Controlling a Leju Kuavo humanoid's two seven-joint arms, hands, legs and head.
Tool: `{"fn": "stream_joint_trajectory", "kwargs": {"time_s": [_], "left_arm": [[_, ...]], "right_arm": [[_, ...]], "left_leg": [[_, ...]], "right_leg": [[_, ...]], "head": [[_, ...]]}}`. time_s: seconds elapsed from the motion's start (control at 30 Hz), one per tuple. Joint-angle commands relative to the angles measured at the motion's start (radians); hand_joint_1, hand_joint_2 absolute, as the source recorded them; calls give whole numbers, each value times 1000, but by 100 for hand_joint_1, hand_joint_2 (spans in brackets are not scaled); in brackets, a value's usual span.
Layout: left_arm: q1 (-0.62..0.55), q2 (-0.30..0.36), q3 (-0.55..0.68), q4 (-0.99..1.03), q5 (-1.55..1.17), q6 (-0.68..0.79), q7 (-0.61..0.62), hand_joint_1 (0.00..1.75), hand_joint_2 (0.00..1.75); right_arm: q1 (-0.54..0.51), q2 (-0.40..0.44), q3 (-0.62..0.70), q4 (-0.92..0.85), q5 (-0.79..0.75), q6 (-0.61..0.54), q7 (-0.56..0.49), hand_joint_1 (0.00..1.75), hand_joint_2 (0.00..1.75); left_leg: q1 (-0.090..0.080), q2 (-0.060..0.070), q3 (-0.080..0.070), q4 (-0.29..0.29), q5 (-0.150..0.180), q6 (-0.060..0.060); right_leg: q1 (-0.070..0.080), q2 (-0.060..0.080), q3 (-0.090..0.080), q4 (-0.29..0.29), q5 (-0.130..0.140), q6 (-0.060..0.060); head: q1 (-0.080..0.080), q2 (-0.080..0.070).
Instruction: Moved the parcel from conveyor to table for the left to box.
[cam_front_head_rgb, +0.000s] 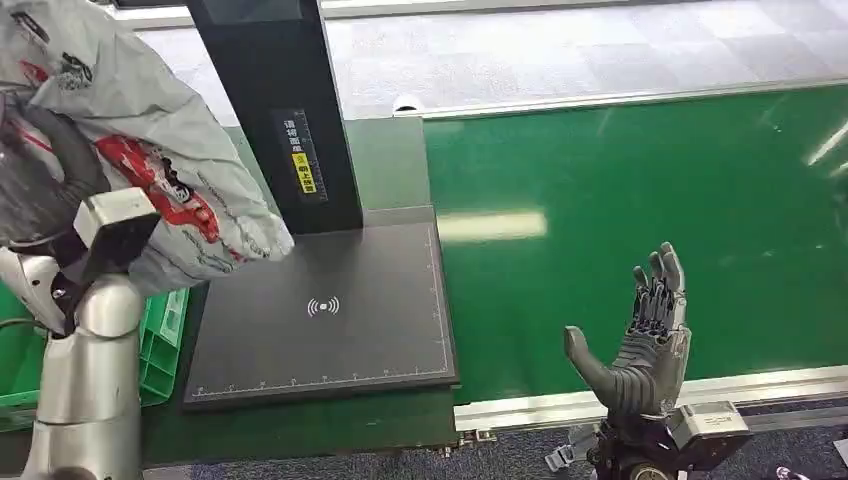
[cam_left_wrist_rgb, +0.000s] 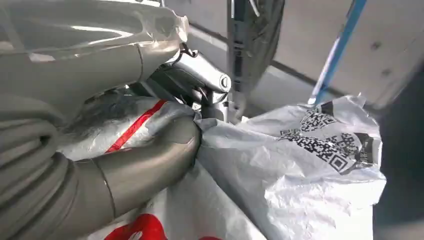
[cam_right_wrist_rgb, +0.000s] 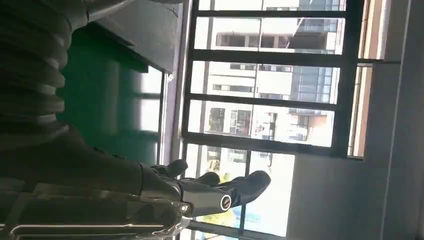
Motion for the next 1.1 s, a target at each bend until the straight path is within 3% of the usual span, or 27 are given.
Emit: {"fn": "stream_joint_trajectory", "kwargs": {"time_s": [0.03,0.17,0.33,0.43,0.5,0.7,0.83,0.97,1.0,1.03,1.07,1.1], "left_arm": [[-387,169,146,903,-193,17,157,175,175],[-412,238,155,1149,-268,66,233,175,175],[-397,248,164,1177,-282,62,253,175,175],[-379,271,123,1215,-383,-34,388,175,175],[-376,272,131,1265,-394,-247,411,175,175],[-328,268,131,1302,-446,-555,523,175,175],[-291,271,167,1291,-442,-530,565,175,175],[-279,269,224,1267,-428,-363,540,175,175],[-277,263,247,1250,-413,-276,513,119,175],[-279,259,257,1247,-406,-249,500,51,175],[-283,255,269,1240,-397,-213,487,0,175],[-288,245,302,1231,-368,-141,424,0,175]], "right_arm": [[-34,-16,39,51,-36,-19,-1,0,175],[-37,-11,50,46,-45,-33,6,0,175],[-33,-11,47,43,-45,-34,10,0,175],[-40,-8,47,52,-45,-24,20,0,175],[-53,-8,45,64,-40,-14,24,0,175],[-89,0,38,83,-16,19,43,0,175],[-91,3,38,75,-3,23,52,0,175],[-85,4,39,66,2,16,60,0,175],[-82,5,39,62,2,10,62,0,175],[-82,5,38,59,2,6,63,0,175],[-83,4,38,56,1,3,65,0,175],[-84,1,41,55,-2,-4,68,0,175]], "left_leg": [[0,0,-1,0,3,0],[-1,4,2,-1,2,-1],[-1,5,0,-2,2,-1],[0,4,-3,-1,3,0],[0,5,-2,-1,3,-1],[-1,3,-4,-3,5,0],[-1,5,-1,-4,3,-1],[-1,3,-1,-2,3,-1],[-1,4,-1,-2,3,-1],[-1,3,-2,-2,3,-1],[0,2,-3,-1,3,-1],[0,2,-3,0,2,-1]], "right_leg": [[0,-1,-1,1,2,-1],[-1,2,-1,2,3,-3],[0,3,-2,1,3,-3],[1,1,-4,1,3,-3],[0,3,-4,1,3,-3],[0,0,-5,0,5,-3],[-1,4,-3,0,4,-3],[-1,3,-3,1,3,-3],[-1,3,-3,0,4,-3],[0,2,-4,1,3,-3],[0,2,-4,1,3,-3],[0,2,-4,1,3,-3]], "head": [[0,0],[0,0],[0,0],[0,0],[0,0],[0,0],[0,0],[0,0],[0,0],[0,0],[0,0],[0,0]]}}
